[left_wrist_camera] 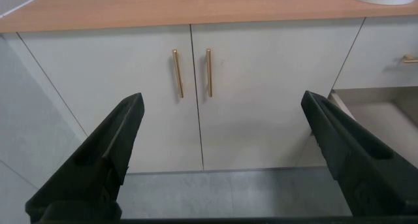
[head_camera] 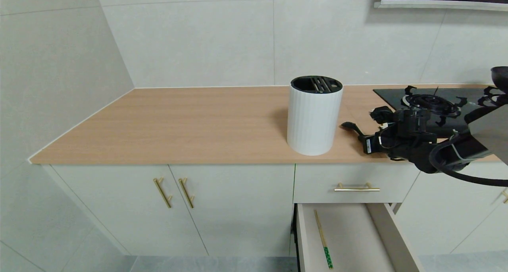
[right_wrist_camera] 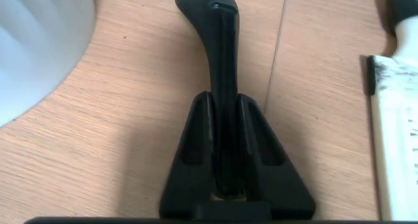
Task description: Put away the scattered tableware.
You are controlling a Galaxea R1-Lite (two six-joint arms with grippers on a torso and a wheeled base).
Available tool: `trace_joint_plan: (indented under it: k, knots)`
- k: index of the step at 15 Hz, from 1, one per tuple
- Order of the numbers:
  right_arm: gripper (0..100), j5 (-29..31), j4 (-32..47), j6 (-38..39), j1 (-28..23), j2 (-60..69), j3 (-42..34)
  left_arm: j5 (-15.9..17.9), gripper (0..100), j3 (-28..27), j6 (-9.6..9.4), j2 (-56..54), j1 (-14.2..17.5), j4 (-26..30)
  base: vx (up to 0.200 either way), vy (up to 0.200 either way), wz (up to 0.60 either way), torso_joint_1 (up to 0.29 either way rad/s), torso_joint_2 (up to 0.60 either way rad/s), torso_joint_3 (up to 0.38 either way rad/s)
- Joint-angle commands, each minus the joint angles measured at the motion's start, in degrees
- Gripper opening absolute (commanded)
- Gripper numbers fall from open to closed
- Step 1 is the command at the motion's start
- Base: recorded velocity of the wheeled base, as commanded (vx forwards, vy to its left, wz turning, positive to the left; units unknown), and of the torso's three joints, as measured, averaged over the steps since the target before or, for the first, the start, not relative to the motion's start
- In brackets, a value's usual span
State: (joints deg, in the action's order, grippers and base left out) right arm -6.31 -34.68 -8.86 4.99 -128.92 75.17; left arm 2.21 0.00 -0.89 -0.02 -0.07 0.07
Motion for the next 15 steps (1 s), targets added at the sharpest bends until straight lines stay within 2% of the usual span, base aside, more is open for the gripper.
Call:
trace_joint_plan:
  k: [1,5,9,12,15]
  knots:
    - [0,-0.01,0.14,-0.01,0.02,0.07,-0.02,-0.01,100,0.0,0.01,0.02,-0.01,0.01,0.0,0.0,0.0,0.0,0.0,0.0]
    - [0,-0.01,0.76,0.07,0.11,1.12,-0.11,-0.01,100,0.0,0.01,0.02,-0.01,0.01,0.0,0.0,0.0,0.0,0.0,0.0]
    - [0,0.51,6.21,0.34,0.11,5.34,-0.81,-0.01,100,0.0,0.01,0.02,-0.01,0.01,0.0,0.0,0.0,0.0,0.0,0.0]
    - [0,1.04,9.81,0.51,0.55,9.65,-3.1,-0.01,100,0.0,0.01,0.02,-0.01,-0.07,0.0,0.0,0.0,0.0,0.0,0.0]
    - [0,3.06,13.5,4.12,3.1,17.03,-9.25,-0.01,100,0.0,0.01,0.02,-0.01,0.01,0.0,0.0,0.0,0.0,0.0,0.0]
